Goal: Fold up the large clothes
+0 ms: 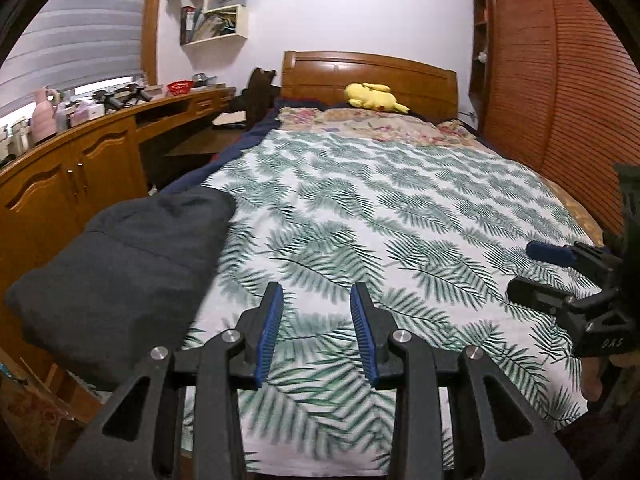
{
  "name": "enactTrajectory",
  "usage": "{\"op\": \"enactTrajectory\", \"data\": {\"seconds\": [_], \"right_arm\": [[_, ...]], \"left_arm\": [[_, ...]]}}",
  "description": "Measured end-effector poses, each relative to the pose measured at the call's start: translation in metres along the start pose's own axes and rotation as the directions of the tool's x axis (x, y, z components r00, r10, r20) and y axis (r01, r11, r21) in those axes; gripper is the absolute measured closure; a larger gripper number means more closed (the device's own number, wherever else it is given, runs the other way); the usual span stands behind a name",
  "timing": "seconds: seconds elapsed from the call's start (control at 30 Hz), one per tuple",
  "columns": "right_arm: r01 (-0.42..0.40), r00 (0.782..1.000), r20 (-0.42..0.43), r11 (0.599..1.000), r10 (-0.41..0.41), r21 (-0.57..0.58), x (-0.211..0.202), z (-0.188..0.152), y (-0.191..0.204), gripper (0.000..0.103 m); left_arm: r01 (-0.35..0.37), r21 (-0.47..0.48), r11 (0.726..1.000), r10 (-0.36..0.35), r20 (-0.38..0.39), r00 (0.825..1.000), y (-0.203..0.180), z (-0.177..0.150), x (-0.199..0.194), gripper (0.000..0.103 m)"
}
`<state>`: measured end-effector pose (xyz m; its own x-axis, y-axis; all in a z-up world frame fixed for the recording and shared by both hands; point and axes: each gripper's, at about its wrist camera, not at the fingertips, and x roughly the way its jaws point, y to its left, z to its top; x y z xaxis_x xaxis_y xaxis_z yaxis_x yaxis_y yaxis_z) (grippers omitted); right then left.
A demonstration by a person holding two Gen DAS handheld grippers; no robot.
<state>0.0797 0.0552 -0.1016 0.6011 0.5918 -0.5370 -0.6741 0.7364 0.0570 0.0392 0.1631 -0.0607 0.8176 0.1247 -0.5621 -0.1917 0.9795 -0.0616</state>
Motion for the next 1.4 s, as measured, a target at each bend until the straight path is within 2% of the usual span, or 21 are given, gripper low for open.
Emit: {"op": "enactTrajectory", "data": {"seconds": [0.2,0.4,0.6,0.87,1.03,1.4], "right_arm": [[0.089,0.996,0.017,0.995,-0.090,0.044,-0.031,-0.024,-0.037,0.011],[0.189,0.982,0.004,0.979,-0.190,0.079,-0.048,-0.052,-0.070,0.011],[0.235,0.972,-0.010,0.964,-0.236,0.121,-0.066,-0.074,-0.093,0.011],[0.263,0.962,0.029,0.948,-0.272,0.179,-0.119,-0.079,-0.104,0.011],[0.303,0.948,0.033,0.930,-0.317,0.207,-0.150,-0.080,-0.105,0.004],[0.378,0.910,0.081,0.892,-0.408,0.248,-0.216,-0.083,-0.094,0.004]], "left_arm": [[0.044,0.038,0.998,-0.043,-0.021,0.999,-0.041,-0.004,0.017,0.069],[0.083,0.070,0.994,-0.079,-0.048,0.996,-0.081,-0.006,0.038,0.069],[0.131,0.088,0.987,-0.127,-0.054,0.990,-0.116,-0.004,0.037,0.069],[0.172,0.107,0.979,-0.169,-0.037,0.985,-0.149,-0.001,0.000,0.069],[0.180,0.120,0.976,-0.180,-0.013,0.984,-0.161,0.002,-0.029,0.069],[0.204,0.153,0.967,-0.210,0.025,0.977,-0.182,0.008,-0.080,0.068]]}}
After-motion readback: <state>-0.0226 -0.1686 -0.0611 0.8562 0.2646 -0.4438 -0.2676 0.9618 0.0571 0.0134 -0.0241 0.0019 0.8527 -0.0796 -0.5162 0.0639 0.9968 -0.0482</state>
